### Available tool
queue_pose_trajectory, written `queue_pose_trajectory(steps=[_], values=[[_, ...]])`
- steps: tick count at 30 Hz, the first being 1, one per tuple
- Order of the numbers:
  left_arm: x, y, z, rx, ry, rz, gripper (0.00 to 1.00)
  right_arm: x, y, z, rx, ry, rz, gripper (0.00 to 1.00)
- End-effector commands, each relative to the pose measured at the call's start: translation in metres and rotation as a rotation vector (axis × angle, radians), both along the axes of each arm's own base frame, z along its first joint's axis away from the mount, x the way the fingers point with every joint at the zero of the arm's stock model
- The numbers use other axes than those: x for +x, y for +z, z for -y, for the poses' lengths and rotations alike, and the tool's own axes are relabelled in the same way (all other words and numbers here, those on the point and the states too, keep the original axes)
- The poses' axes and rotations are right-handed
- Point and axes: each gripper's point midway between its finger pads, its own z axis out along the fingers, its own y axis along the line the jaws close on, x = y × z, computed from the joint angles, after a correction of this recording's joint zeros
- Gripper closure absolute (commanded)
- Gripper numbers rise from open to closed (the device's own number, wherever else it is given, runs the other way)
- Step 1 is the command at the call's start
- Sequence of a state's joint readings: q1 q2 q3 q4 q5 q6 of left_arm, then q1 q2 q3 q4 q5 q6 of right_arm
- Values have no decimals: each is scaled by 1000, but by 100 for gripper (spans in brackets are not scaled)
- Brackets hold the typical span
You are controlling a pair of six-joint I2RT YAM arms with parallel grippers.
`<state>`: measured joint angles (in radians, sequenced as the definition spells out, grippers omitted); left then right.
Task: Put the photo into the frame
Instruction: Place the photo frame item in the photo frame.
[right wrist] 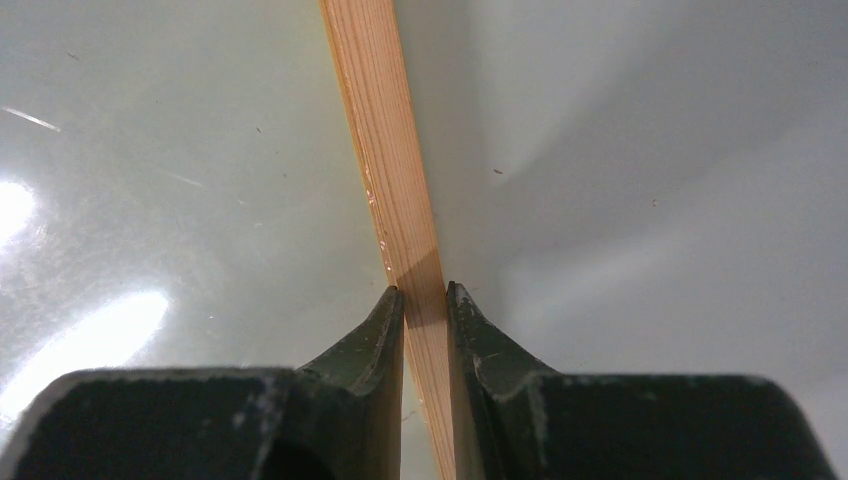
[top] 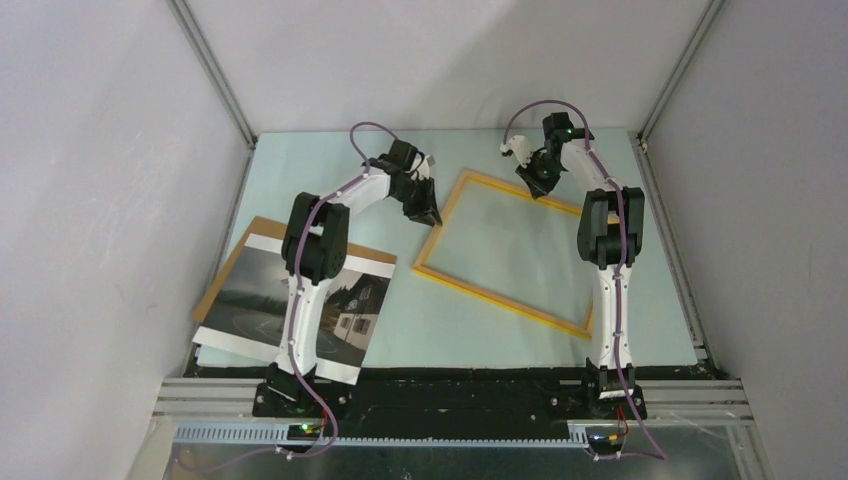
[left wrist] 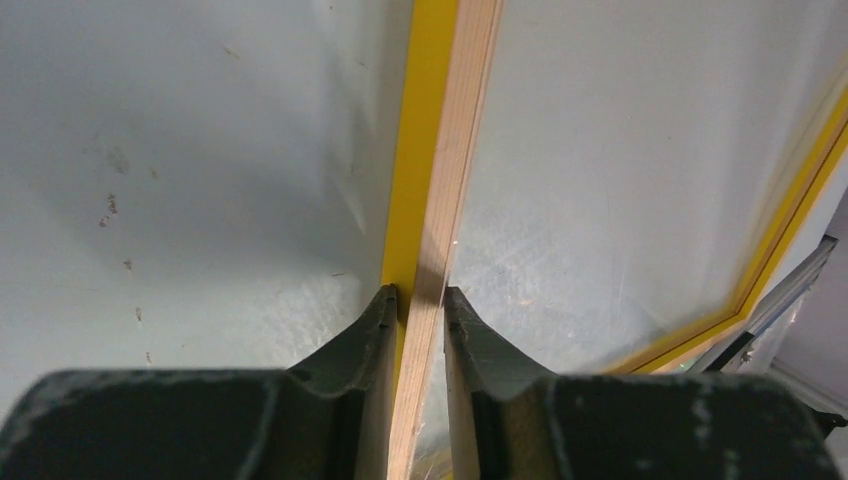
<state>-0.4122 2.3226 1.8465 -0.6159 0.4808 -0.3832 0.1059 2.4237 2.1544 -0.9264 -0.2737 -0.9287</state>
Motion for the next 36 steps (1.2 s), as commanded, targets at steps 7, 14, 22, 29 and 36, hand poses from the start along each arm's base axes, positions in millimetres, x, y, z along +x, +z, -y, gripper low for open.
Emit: queue_pose_trajectory(steps=[7,14,22,29,36], values=[[-21,12,13,-78,-77,-44,100,0,-6,-29,66,34,6,100],[-8,16,-5,-71,-46,-14,100,2,-6,-27,68,22,10,99],[6,22,-21,-67,-21,21,100,3,-5,-23,61,3,21,90],[10,33,-22,-108,-20,25,98,2,-4,-18,63,-14,21,86],[14,48,-19,-140,-27,48,39,0,-7,-17,61,-14,17,85]])
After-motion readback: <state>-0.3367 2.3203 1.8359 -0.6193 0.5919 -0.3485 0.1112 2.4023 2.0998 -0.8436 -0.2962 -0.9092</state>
